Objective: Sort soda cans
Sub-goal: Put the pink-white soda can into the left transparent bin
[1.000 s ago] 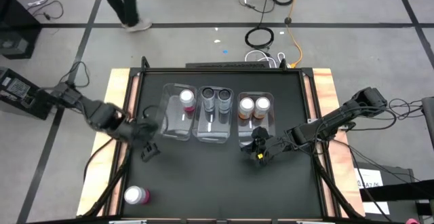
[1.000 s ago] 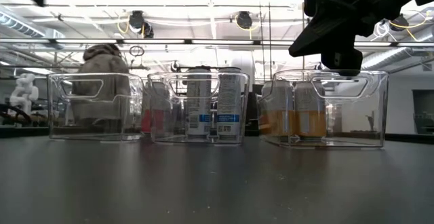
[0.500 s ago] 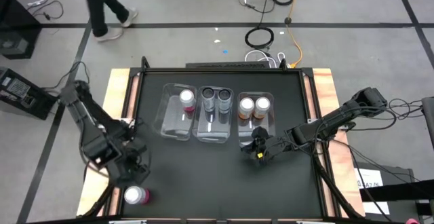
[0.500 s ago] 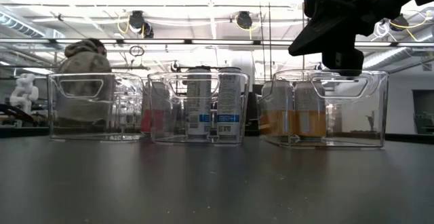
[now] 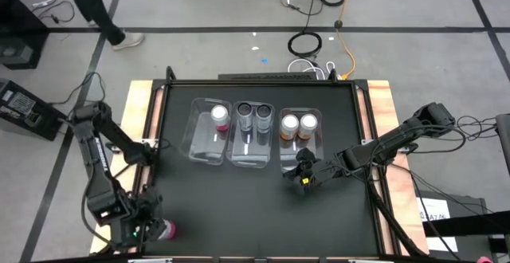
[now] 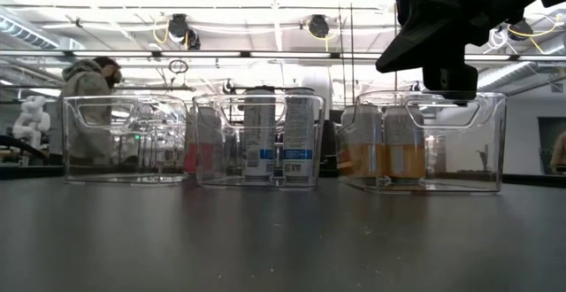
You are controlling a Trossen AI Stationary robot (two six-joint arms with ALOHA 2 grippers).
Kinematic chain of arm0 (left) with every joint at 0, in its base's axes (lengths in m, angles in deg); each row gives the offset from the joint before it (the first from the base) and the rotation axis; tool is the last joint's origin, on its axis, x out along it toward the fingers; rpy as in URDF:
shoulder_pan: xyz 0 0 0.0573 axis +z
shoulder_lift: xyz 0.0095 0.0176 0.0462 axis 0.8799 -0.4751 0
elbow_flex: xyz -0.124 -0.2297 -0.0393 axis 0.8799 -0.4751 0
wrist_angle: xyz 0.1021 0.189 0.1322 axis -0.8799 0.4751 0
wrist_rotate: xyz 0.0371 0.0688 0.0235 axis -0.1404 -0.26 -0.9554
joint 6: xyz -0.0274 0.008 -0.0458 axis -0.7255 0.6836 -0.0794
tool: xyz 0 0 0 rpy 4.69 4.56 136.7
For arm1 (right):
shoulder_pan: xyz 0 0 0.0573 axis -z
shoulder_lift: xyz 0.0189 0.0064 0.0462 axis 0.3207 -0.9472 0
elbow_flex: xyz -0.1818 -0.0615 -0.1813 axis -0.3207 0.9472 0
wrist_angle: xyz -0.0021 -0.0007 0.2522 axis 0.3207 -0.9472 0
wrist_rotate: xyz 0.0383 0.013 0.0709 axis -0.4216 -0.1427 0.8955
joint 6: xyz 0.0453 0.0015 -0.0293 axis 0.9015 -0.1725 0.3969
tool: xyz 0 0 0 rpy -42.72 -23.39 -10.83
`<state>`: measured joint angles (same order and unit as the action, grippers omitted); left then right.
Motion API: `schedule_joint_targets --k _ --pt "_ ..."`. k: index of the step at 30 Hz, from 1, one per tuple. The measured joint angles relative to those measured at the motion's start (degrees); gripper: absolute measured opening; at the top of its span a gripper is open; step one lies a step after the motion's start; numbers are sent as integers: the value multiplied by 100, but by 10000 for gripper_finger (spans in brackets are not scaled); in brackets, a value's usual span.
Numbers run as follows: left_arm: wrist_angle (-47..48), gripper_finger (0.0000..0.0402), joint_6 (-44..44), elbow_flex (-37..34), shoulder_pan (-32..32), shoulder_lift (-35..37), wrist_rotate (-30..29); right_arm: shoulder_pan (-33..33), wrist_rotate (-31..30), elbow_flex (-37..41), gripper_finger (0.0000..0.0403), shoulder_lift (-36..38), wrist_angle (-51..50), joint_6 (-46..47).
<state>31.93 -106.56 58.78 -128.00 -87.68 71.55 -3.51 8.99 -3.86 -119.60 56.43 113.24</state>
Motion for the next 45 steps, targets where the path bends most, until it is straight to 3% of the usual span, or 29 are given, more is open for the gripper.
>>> schedule_joint_targets --k 11,26,45 --pt "-350 377 -503 -2 -133 -114 -14 -1 0 0 0 0 -15 -21" --pt "-356 377 169 -2 -95 -114 -184 -1 24 0 0 0 -19 -296" --pt "-649 397 147 -2 -72 -114 -214 -79 316 0 0 0 -18 -326"
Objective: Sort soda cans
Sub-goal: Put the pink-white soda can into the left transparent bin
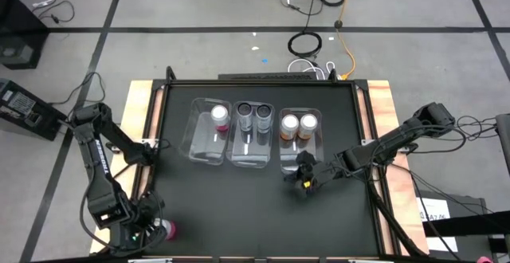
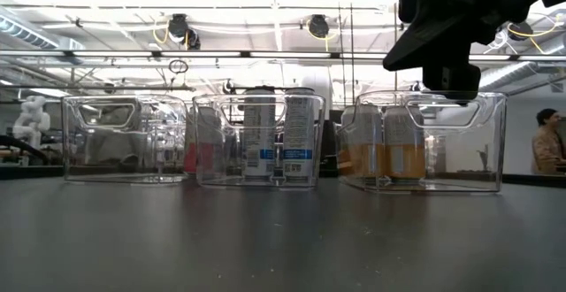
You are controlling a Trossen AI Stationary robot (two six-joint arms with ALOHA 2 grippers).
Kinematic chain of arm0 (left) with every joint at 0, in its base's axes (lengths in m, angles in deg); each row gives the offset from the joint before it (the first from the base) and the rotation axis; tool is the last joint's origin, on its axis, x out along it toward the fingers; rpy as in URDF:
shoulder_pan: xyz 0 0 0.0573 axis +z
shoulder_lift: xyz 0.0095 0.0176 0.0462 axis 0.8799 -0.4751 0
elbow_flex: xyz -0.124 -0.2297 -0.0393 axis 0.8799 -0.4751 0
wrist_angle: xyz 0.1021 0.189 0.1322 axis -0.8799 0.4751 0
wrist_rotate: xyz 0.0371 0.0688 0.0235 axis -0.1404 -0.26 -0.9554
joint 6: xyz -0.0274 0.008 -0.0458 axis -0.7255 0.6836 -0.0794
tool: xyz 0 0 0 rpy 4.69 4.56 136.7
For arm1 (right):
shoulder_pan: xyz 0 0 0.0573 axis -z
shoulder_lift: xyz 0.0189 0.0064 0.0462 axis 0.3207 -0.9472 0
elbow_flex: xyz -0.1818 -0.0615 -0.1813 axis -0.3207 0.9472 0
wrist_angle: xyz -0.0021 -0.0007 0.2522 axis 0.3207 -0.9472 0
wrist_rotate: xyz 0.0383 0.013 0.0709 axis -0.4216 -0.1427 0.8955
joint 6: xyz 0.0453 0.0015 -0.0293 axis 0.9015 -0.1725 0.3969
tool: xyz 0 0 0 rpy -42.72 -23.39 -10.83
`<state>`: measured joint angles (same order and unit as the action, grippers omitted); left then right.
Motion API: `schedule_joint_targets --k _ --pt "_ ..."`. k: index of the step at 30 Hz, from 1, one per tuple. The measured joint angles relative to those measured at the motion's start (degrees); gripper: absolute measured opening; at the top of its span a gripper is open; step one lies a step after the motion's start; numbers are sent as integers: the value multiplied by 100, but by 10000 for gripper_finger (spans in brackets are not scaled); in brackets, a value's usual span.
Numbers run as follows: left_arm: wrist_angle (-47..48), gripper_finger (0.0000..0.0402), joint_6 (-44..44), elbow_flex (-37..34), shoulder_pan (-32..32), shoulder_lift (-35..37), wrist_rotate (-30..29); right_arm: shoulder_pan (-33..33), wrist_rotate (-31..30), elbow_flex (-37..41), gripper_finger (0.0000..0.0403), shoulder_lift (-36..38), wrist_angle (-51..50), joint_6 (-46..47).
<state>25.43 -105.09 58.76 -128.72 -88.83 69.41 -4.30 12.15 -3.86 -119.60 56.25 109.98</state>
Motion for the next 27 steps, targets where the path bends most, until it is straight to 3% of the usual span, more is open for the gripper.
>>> schedule_joint_targets --k 27 --pt "122 396 -422 16 0 -215 -114 -37 -15 0 0 0 15 79"
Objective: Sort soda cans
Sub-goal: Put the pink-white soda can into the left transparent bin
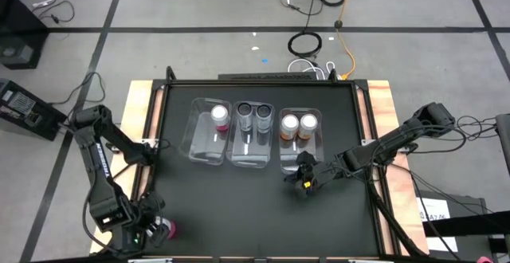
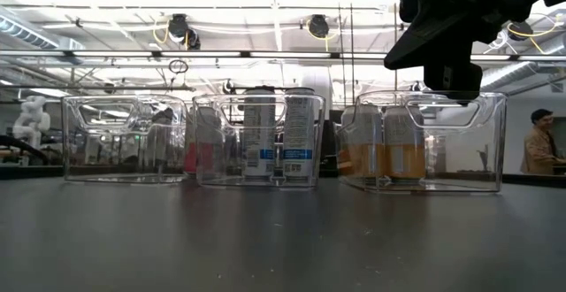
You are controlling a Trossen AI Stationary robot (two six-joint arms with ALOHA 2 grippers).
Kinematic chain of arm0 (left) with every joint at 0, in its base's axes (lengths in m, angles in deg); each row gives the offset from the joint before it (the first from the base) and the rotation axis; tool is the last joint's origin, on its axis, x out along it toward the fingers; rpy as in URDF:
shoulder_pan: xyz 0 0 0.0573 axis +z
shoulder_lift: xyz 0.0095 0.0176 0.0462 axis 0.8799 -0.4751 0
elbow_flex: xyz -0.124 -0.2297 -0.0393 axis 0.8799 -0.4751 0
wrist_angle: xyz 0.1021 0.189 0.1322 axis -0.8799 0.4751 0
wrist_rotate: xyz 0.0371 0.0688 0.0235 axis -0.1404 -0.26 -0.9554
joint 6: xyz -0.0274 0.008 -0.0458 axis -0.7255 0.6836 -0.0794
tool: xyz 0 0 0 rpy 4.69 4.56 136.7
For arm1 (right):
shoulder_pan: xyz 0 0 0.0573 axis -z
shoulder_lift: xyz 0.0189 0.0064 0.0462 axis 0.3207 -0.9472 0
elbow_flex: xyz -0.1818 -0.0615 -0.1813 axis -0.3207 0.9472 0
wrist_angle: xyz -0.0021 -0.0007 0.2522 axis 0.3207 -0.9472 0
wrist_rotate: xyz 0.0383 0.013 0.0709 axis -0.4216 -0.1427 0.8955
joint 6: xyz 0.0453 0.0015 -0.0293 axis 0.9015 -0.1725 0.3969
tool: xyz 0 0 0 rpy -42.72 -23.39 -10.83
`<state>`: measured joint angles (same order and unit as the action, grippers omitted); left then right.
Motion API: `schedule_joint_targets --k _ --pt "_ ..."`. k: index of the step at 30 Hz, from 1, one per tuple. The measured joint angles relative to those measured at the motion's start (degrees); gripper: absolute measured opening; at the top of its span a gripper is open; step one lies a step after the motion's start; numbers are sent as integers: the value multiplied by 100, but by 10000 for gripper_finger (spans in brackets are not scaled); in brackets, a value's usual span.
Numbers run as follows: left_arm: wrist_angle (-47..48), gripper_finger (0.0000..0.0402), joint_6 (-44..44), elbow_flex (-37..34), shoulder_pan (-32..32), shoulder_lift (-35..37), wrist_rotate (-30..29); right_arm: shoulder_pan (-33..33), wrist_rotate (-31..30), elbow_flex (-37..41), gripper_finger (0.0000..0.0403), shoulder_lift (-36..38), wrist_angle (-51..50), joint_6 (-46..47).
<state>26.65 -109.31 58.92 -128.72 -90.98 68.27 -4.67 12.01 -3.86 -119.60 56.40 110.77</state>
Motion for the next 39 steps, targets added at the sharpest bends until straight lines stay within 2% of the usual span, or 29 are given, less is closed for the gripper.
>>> schedule_joint_targets --k 6,23,31,39 --pt "-29 396 1 8 -1 -139 35 0 0 0 0 0 0 7" --pt "-417 396 19 -30 72 58 149 0 0 0 0 0 0 2" --pt "-418 396 598 158 272 63 134 1 0 0 0 0 9 48" --pt "362 396 806 228 417 66 50 2 0 0 0 0 13 52"
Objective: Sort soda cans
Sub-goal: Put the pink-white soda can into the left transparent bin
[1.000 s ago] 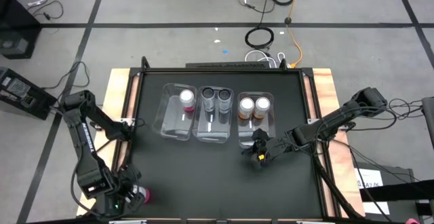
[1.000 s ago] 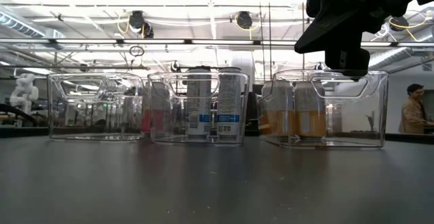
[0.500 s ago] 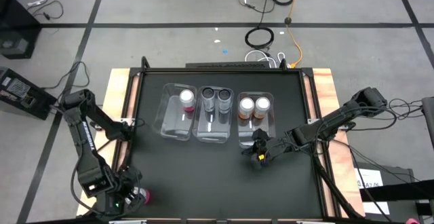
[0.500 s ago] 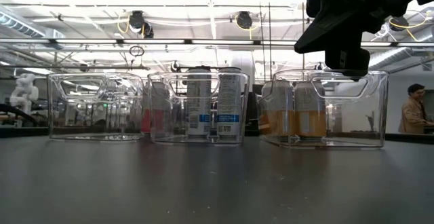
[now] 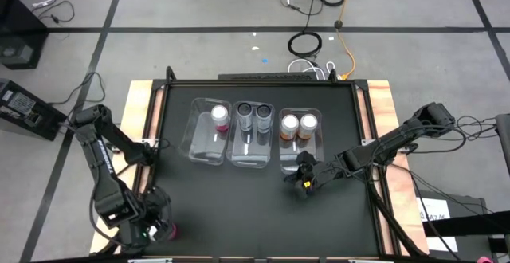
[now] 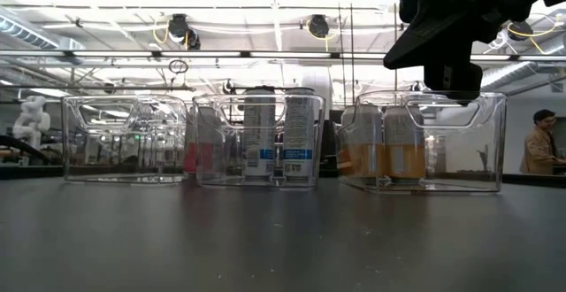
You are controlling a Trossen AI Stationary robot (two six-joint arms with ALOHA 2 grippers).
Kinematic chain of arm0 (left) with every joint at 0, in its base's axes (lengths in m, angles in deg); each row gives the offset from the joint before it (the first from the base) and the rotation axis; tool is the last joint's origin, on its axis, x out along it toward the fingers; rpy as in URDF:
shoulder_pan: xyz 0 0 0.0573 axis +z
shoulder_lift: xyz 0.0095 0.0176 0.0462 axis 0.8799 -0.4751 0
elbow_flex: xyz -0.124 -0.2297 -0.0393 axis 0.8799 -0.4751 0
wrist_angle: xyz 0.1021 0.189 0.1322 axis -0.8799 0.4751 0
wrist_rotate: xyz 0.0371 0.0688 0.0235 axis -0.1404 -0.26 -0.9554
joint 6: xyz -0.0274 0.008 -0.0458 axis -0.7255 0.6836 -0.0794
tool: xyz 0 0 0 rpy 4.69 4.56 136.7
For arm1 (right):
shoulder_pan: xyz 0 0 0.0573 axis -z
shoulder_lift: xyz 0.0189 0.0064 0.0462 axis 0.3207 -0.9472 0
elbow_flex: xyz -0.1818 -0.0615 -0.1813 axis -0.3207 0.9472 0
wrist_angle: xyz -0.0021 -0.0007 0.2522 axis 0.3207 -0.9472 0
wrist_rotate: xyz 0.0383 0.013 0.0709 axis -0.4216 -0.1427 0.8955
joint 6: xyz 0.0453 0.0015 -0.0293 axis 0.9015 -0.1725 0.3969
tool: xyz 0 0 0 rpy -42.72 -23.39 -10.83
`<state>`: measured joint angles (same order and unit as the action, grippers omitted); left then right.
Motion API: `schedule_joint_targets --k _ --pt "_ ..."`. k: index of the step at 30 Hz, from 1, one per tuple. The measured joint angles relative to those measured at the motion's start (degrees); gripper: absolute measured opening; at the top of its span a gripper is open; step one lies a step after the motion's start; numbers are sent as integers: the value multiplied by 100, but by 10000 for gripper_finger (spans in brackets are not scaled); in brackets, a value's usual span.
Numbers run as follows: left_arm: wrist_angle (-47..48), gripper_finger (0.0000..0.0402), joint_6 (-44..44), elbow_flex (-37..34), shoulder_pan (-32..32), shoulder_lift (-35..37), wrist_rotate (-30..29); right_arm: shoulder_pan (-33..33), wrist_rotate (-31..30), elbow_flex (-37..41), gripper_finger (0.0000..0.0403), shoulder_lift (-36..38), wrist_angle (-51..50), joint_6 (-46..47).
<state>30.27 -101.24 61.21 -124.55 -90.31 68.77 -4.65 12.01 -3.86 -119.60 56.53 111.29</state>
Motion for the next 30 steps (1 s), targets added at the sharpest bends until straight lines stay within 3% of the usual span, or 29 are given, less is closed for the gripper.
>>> schedule_joint_targets --k 9,30 --pt "322 396 -48 0 -4 0 217 -2 0 0 0 0 0 1" --pt "17 396 -159 1 -173 -498 407 0 -9 0 0 0 0 44"
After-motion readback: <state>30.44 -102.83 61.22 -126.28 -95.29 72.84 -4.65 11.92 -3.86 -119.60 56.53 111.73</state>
